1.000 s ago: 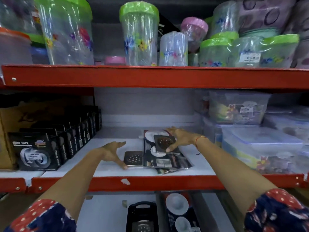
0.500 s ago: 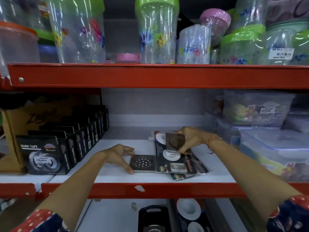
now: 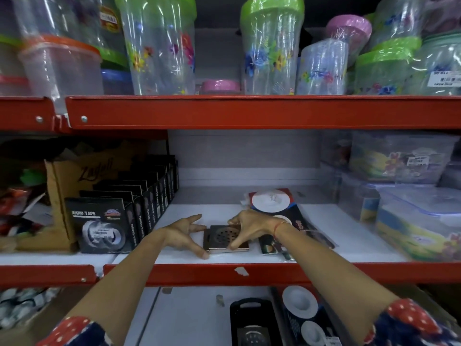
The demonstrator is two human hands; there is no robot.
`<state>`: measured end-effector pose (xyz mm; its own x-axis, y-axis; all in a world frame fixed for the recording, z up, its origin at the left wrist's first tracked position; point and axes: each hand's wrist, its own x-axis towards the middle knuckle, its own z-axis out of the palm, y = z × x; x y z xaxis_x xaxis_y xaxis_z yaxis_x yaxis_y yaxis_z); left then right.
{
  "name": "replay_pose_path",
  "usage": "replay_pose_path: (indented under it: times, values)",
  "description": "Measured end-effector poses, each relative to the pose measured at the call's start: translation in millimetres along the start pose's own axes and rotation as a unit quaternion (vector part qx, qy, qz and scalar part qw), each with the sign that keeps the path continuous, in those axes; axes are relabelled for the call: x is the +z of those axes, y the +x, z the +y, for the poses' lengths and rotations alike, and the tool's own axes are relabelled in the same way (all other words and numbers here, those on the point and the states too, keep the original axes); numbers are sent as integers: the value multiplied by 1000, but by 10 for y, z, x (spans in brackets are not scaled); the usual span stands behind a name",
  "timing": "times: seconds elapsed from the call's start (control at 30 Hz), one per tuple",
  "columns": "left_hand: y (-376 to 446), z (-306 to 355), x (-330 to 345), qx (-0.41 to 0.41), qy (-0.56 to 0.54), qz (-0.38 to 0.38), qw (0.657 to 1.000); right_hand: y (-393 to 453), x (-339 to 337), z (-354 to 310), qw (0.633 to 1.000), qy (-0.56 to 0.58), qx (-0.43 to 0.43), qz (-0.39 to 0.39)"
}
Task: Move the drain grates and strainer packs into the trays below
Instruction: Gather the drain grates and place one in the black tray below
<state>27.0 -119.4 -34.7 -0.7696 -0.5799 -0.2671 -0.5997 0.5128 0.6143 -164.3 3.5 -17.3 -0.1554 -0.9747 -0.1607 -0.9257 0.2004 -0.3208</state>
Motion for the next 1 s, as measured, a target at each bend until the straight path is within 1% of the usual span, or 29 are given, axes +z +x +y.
replay_pose_path:
  times: [0.2, 0.3, 0.37, 0.47, 0.53, 0.6, 0.63, 0.7, 0.8, 0.9, 1.0]
  values:
    - [-9, 11, 4, -12, 10, -24, 1000, 39, 42, -132, 1000, 1, 14, -18]
    - [-17, 102, -10, -1, 1, -32, 999, 14, 34, -114, 1000, 2, 3, -3]
    - [-19, 215, -25, 18, -27, -20, 999, -61, -24, -27, 999, 42, 2, 32]
    - [-22, 503, 7, 59, -95, 22, 993, -239, -190, 209, 988, 94, 14, 120]
    - [45, 714, 56, 70, -154, 39, 985, -354, -304, 382, 974, 119, 46, 185]
    - [155, 947, 153, 57, -255, 32, 965, -484, -394, 604, 962, 118, 97, 227]
    - [182, 1058, 206, 53, -302, 24, 952, -534, -416, 698, 958, 110, 123, 233]
    - [222, 1284, 342, 35, -343, 1, 939, -626, -419, 909, 952, 111, 168, 229]
    - [309, 1497, 550, 22, -370, -30, 928, -737, -338, 1146, 929, 203, 223, 214]
    - [329, 1668, 717, 2, -402, -37, 915, -783, -269, 1315, 909, 292, 226, 192]
    - [380, 1767, 822, -4, -412, -29, 911, -845, -298, 1438, 904, 305, 232, 188]
